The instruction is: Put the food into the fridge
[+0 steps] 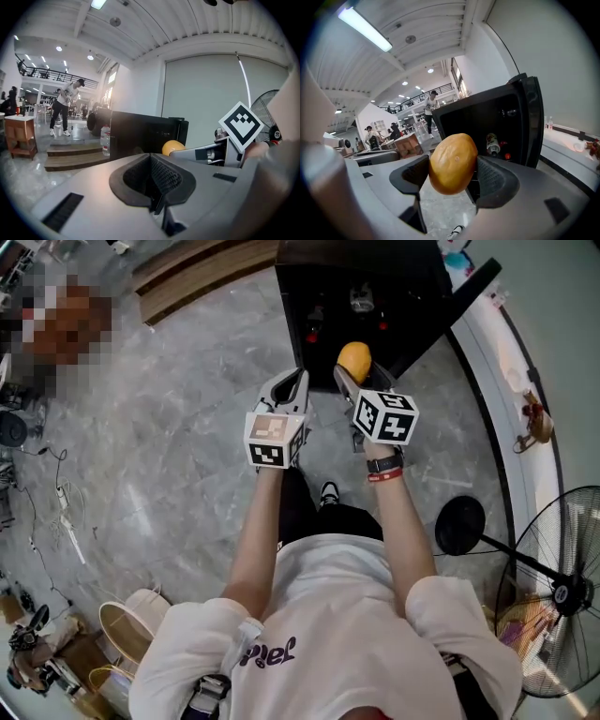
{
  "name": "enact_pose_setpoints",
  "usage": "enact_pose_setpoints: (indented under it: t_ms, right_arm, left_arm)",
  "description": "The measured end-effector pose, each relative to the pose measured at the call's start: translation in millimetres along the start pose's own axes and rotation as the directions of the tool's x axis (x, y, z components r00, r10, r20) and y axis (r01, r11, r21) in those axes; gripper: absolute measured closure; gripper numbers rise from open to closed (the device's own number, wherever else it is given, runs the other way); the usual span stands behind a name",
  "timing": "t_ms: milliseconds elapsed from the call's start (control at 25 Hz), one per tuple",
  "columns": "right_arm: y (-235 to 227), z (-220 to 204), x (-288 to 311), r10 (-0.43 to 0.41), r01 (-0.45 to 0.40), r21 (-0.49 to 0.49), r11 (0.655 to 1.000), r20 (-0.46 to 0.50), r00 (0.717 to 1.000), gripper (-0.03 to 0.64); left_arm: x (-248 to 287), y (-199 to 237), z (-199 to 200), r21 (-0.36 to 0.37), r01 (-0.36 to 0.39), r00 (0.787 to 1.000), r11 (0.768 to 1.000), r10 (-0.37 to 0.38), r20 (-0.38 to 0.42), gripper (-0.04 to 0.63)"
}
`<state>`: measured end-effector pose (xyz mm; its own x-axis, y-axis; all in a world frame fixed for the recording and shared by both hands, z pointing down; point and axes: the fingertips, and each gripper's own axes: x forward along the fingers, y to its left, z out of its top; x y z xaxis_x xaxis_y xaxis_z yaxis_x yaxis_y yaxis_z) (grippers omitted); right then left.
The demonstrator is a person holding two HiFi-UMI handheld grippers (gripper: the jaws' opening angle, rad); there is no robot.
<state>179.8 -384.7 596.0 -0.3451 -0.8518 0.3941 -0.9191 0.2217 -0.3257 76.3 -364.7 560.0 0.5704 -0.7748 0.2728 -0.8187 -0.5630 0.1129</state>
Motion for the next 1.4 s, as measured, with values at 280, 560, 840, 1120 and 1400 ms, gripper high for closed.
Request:
enact_pose_setpoints:
  t_ms: [280,560,840,1120,1400]
  right_arm:
    - [-13.0,-29.0,42.2,0.000,0.004,0.054,0.999,-0.058,0.998,0.284]
    - [-26.2,-45.9,77.1,-0.001,0.009,0.076,0.997,-0.105,0.994,0.281]
    - [-43.8,-58.2,113.5,-0.011,0.022,0.080,0.997,-0.134,0.991,0.281]
    - [-59.8,-62.3,147.0,-0.026,0.039,0.095,0.995,-0.142,0.990,0.281]
    - [-73.4,-71.1,181.7,-0.033,0.049,0.088,0.995,-0.171,0.985,0.281]
  left_arm:
    - [24.2,18.9,-23.4,-0.010,0.038,0.999,0.999,-0.038,-0.030,0.577]
    - [39.0,39.2,-43.8,-0.031,0.042,0.997,0.999,-0.044,-0.067,0.577]
    - [55.6,57.2,-56.1,-0.042,0.052,0.995,0.998,-0.055,-0.081,0.577]
    - [78.6,68.4,-66.4,-0.047,0.070,0.993,0.996,-0.074,-0.088,0.577]
    - [104.3,80.4,-71.8,-0.052,0.090,0.991,0.995,-0.094,-0.093,0.577]
